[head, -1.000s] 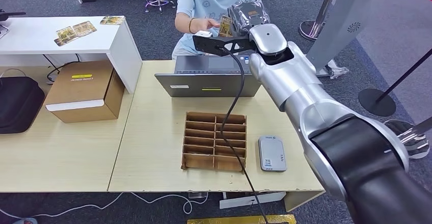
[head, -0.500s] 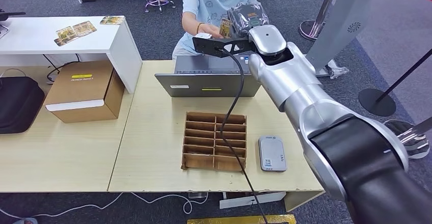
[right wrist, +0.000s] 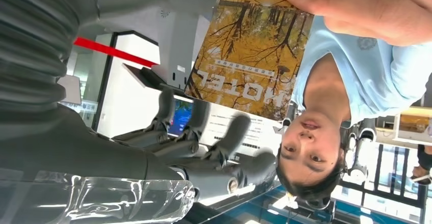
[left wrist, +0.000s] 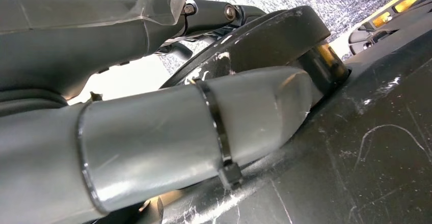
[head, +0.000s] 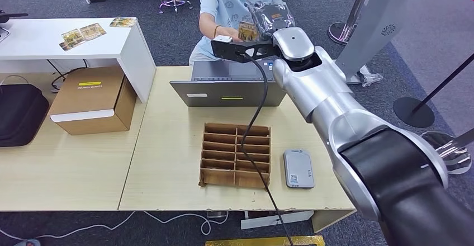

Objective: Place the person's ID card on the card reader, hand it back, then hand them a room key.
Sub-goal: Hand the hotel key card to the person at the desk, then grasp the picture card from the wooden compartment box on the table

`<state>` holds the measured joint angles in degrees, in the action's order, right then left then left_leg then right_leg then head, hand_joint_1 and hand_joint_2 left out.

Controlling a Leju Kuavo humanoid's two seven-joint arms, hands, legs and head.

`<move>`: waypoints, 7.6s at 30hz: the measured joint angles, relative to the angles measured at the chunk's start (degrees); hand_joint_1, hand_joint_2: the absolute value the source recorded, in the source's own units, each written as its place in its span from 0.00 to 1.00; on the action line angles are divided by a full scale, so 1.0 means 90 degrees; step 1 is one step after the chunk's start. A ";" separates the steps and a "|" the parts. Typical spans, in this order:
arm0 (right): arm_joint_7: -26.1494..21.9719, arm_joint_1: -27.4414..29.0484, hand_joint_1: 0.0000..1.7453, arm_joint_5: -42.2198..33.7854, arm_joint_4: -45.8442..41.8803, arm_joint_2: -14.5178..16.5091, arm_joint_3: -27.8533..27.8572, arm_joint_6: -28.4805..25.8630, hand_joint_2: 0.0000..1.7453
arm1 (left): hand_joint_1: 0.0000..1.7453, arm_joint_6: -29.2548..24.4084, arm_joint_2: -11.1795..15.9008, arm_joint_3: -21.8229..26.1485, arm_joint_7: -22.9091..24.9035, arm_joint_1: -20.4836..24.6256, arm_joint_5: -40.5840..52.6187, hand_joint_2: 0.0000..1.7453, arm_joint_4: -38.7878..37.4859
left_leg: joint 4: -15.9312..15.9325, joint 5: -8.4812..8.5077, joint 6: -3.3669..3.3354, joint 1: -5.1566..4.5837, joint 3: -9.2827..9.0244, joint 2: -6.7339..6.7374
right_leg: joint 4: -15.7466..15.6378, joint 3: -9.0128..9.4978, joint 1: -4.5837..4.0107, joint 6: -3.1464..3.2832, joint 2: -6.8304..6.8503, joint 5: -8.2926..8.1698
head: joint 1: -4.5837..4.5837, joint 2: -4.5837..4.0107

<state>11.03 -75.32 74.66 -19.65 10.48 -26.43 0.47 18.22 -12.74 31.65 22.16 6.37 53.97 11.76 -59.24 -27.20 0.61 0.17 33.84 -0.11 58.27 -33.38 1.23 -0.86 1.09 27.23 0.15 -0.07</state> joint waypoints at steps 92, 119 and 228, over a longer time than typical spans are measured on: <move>0.0730 0.9200 0.00 0.1290 -0.7134 -0.1127 0.0851 -0.2868 1.00 | 0.00 0.0539 0.0105 0.0158 -0.0007 -0.0003 -0.0044 0.00 0.0017 | 0.0006 -0.0054 -0.0013 -0.0004 -0.0010 -0.0015 | -0.0010 0.0022 0.0005 -0.0012 0.0023 0.0059 | -0.0001 0.0000; 0.0594 0.8922 0.00 0.1433 -0.7456 -0.1198 -0.0115 -0.2590 1.00 | 0.00 0.0535 0.0107 0.0160 -0.0082 -0.0011 -0.0038 0.00 0.0017 | 0.0006 -0.0054 -0.0013 -0.0004 -0.0010 -0.0015 | -0.0010 0.0022 0.0005 -0.0012 0.0024 0.0059 | -0.0001 0.0000; 0.0249 0.8526 0.47 0.1268 -0.7307 -0.0827 -0.0806 -0.2072 1.00 | 0.00 0.0612 0.0095 0.0155 -0.0076 -0.0001 0.0426 0.00 0.0017 | 0.0006 -0.0054 -0.0013 -0.0004 -0.0010 -0.0015 | -0.0009 0.0022 0.0005 -0.0012 0.0023 0.0059 | 0.0000 0.0000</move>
<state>13.27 1.42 86.07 -85.41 3.04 -33.68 -18.17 23.73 -11.89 33.05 21.47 6.36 57.80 11.91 -59.19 -27.69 0.49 0.14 33.75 -0.25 58.19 -33.18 1.27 -0.96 1.31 27.76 0.15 -0.07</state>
